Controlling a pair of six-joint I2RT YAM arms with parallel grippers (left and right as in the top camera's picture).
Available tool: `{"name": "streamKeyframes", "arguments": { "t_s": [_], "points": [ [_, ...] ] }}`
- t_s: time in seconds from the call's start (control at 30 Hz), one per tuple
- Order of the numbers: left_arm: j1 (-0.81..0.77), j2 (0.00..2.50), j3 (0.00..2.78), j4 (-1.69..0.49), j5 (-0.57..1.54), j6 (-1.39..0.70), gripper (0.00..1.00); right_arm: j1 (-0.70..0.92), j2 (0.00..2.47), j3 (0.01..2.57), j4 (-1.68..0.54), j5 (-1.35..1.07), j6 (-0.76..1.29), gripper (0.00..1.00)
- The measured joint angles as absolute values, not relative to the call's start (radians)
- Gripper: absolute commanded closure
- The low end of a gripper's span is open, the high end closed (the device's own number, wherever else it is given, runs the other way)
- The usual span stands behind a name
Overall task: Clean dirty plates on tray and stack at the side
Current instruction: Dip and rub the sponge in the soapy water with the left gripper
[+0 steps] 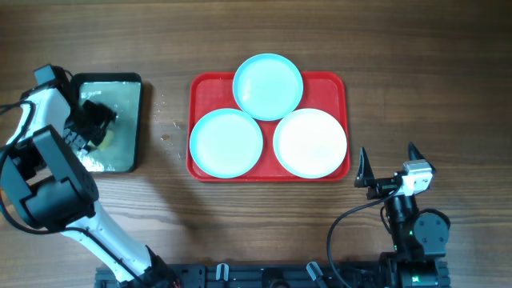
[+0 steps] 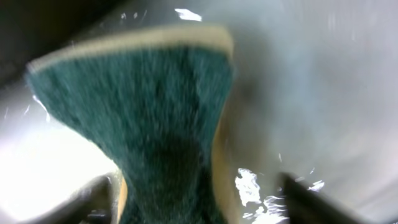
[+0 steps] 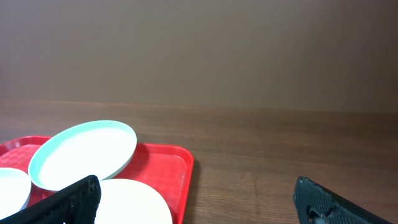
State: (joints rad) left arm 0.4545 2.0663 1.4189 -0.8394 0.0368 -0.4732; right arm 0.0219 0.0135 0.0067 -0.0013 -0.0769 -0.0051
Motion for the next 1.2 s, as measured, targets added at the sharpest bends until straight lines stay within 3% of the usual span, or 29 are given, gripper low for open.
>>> {"name": "streamKeyframes", "arguments": {
  "t_s": [0.13, 0.17, 0.23, 0.57, 0.6, 0.63, 0.67, 0.7, 0.73, 0.83, 0.87, 0.9, 0.93, 1.13, 1.17, 1.2],
  "points": [
    [0.455, 2.067, 1.416, -0.845, 0.08, -0.472, 0.95, 0.022, 0.014, 0.007, -0.001, -0.077, -0.005, 0.0],
    [0.455, 2.067, 1.415, -0.844, 0.085, -0.473, 0.72, 0.022, 0.014, 0.007, -0.001, -0.077, -0.005, 0.0],
    [0.455, 2.067, 1.414, -0.834, 0.096, -0.472, 0.0, 0.022, 0.014, 0.007, -0.001, -0.077, -0.005, 0.0],
    [0.446, 2.064, 1.414, -0.723, -0.054, -0.476, 0.0, 0.022, 0.014, 0.007, -0.001, -0.077, -0.005, 0.0],
    [0.446, 2.067, 1.411, -0.713, -0.089, -0.476, 0.04, 0.022, 0.014, 0.007, -0.001, -0.077, -0.005, 0.0],
    [0.446, 2.069, 1.411, -0.705, -0.108, -0.476, 0.26, 0.022, 0.014, 0.007, -0.001, -0.077, -0.005, 0.0],
    [0.446, 2.072, 1.411, -0.696, -0.123, -0.473, 0.62, 0.022, 0.014, 0.007, -0.001, -0.077, -0.005, 0.0],
    [0.447, 2.074, 1.411, -0.69, -0.135, -0.477, 0.82, 0.022, 0.014, 0.007, -0.001, -0.077, -0.005, 0.0],
    [0.447, 2.075, 1.411, -0.686, -0.143, -0.479, 0.96, 0.022, 0.014, 0.007, -0.001, -0.077, -0.005, 0.0],
    [0.447, 2.076, 1.411, -0.68, -0.155, -0.476, 0.96, 0.022, 0.014, 0.007, -0.001, -0.077, -0.005, 0.0],
    [0.447, 2.076, 1.411, -0.68, -0.157, -0.476, 0.72, 0.022, 0.014, 0.007, -0.001, -0.077, -0.005, 0.0],
    [0.447, 2.076, 1.411, -0.683, -0.156, -0.476, 0.32, 0.022, 0.014, 0.007, -0.001, -0.077, -0.005, 0.0],
    [0.447, 2.076, 1.411, -0.688, -0.156, -0.472, 0.0, 0.022, 0.014, 0.007, -0.001, -0.077, -0.005, 0.0],
    [0.45, 2.072, 1.415, -0.749, -0.059, -0.476, 0.0, 0.022, 0.014, 0.007, -0.001, -0.077, -0.005, 0.0],
    [0.45, 2.07, 1.415, -0.76, -0.043, -0.476, 0.04, 0.022, 0.014, 0.007, -0.001, -0.077, -0.005, 0.0],
    [0.451, 2.068, 1.416, -0.772, -0.024, -0.476, 0.18, 0.022, 0.014, 0.007, -0.001, -0.077, -0.005, 0.0]
  ]
}}
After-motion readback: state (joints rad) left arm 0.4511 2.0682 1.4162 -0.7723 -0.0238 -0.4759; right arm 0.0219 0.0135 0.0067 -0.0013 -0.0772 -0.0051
